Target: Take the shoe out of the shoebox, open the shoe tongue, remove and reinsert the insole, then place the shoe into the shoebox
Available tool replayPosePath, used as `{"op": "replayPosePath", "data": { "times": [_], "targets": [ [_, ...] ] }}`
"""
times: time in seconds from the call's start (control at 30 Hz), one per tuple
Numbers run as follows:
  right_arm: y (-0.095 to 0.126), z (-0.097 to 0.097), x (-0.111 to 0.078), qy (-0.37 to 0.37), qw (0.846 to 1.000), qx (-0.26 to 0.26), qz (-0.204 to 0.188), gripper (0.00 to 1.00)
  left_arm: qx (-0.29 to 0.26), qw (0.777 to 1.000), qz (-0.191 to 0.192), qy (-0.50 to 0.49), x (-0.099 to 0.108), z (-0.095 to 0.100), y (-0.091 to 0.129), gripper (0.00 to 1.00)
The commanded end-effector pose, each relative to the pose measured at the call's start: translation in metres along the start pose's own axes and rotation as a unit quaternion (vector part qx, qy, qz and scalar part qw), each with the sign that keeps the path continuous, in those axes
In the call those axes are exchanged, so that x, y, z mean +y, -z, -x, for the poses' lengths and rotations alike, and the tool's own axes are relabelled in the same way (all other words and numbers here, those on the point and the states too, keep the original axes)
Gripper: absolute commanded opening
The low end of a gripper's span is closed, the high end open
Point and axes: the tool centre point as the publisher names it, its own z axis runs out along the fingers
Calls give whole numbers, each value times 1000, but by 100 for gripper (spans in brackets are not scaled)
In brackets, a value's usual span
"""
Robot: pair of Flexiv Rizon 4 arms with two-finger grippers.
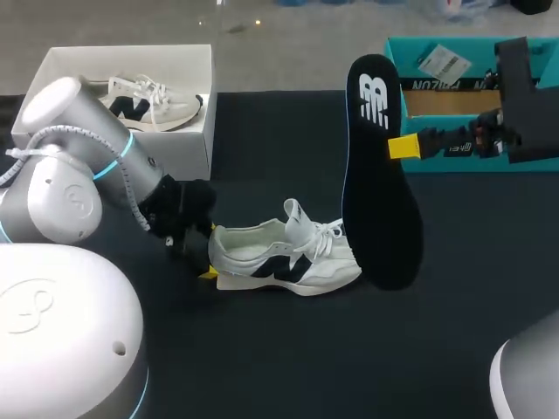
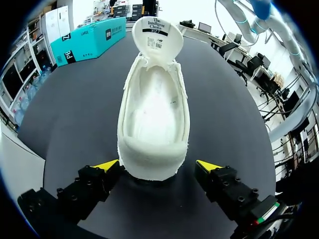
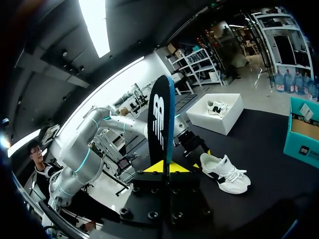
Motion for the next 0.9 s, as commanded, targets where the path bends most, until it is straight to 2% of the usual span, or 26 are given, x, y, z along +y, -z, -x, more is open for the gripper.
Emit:
{"op": "replayPosePath", "data": {
  "times": [0.03,0.2,0.37,0.6,0.9],
  "targets": [
    [-4,2,4,-1,1000,0,-3,0,-7,997,72,24,-4,-6,15,100],
    [-4,2,4,-1,1000,0,-3,0,-20,990,131,43,-1,-11,30,100],
    [-4,2,4,-1,1000,0,-3,0,-17,982,181,45,0,-4,32,100],
    [-4,2,4,-1,1000,0,-3,0,-22,979,202,11,-6,1,30,100],
    [-4,2,4,-1,1000,0,-3,0,-40,967,252,-24,-30,-7,32,100]
  ]
}}
